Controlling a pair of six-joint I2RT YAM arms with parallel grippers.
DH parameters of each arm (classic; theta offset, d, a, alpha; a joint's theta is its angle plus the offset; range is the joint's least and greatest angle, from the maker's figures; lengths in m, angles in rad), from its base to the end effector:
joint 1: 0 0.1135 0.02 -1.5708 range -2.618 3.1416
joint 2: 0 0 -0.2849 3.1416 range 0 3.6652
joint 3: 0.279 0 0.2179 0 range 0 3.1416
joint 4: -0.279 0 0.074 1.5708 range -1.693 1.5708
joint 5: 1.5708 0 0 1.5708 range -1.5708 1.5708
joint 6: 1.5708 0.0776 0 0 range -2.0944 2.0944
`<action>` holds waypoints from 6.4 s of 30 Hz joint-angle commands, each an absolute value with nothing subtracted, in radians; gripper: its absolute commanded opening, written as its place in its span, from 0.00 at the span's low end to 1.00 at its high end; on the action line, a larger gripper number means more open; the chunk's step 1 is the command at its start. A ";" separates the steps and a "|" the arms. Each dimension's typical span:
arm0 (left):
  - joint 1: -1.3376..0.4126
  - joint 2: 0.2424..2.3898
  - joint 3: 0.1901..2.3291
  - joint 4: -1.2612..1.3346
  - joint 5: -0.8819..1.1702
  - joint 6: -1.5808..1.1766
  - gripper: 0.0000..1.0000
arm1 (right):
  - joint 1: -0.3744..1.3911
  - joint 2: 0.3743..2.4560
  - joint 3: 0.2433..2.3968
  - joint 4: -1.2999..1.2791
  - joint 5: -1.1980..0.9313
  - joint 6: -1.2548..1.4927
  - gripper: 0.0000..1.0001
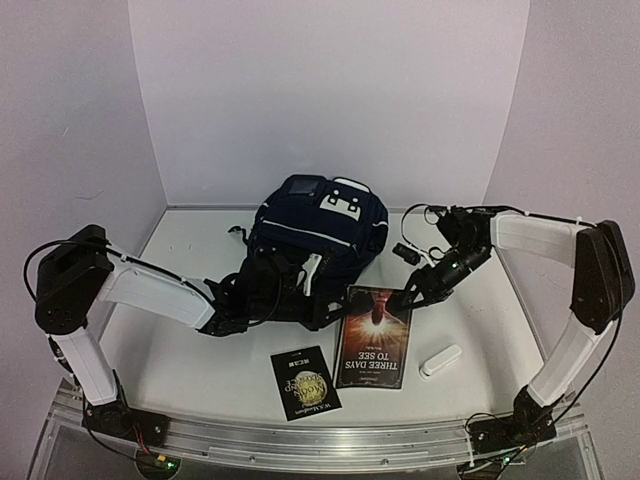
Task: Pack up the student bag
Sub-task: Pick up the book from the center of the board, then place the book in the student bag.
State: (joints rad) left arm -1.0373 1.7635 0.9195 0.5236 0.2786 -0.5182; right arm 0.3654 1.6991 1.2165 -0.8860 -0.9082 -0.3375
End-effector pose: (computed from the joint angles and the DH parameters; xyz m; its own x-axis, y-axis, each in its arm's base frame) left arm 0.1849 -0.3550 0.2297 -0.6149 0.1047 -0.7816 0.7551 0.3638 -0.5454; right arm 0.2530 0.1623 0.2327 -0.7416 -0.5018 -0.4452 -0.6499 0.3729 0.6623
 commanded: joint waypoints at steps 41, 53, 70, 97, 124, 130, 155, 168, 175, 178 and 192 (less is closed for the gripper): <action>-0.868 1.489 0.700 0.871 0.258 -0.931 1.00 | 0.378 1.610 1.744 -0.564 -0.953 0.264 0.00; -0.886 1.691 0.766 1.200 0.376 -1.051 0.98 | 0.388 1.555 1.620 -0.221 -1.067 0.555 0.00; -0.864 1.716 0.764 1.381 0.389 -1.070 0.76 | 0.429 1.526 1.541 -0.202 -1.161 0.564 0.00; -0.829 1.477 0.631 1.288 0.294 -0.971 0.06 | 0.470 1.552 1.474 -0.207 -1.133 0.519 0.09; -0.833 0.673 0.370 0.398 -0.453 -1.057 0.00 | 0.820 2.184 2.113 -0.688 -0.039 -0.382 0.41; -0.834 0.617 0.357 0.339 -0.486 -1.074 0.00 | 0.869 2.274 2.181 -0.669 0.033 -0.438 0.40; -0.833 0.574 0.324 0.307 -0.500 -1.087 0.00 | 0.893 2.384 2.139 -0.574 0.287 -0.556 0.02; -0.833 0.557 0.322 0.224 -0.481 -1.111 0.00 | 0.999 2.201 2.053 -0.637 0.049 -0.300 0.00; -0.832 0.575 0.330 0.242 -0.353 -1.080 0.00 | 0.917 2.271 2.286 -0.658 0.093 -0.303 0.00; -0.833 0.557 0.305 0.271 -0.300 -1.077 0.00 | 0.869 2.278 2.360 -0.662 0.087 -0.286 0.00; -0.832 0.856 0.327 0.599 -0.103 -1.071 0.00 | 0.842 2.249 2.431 -0.659 -0.017 -0.265 0.00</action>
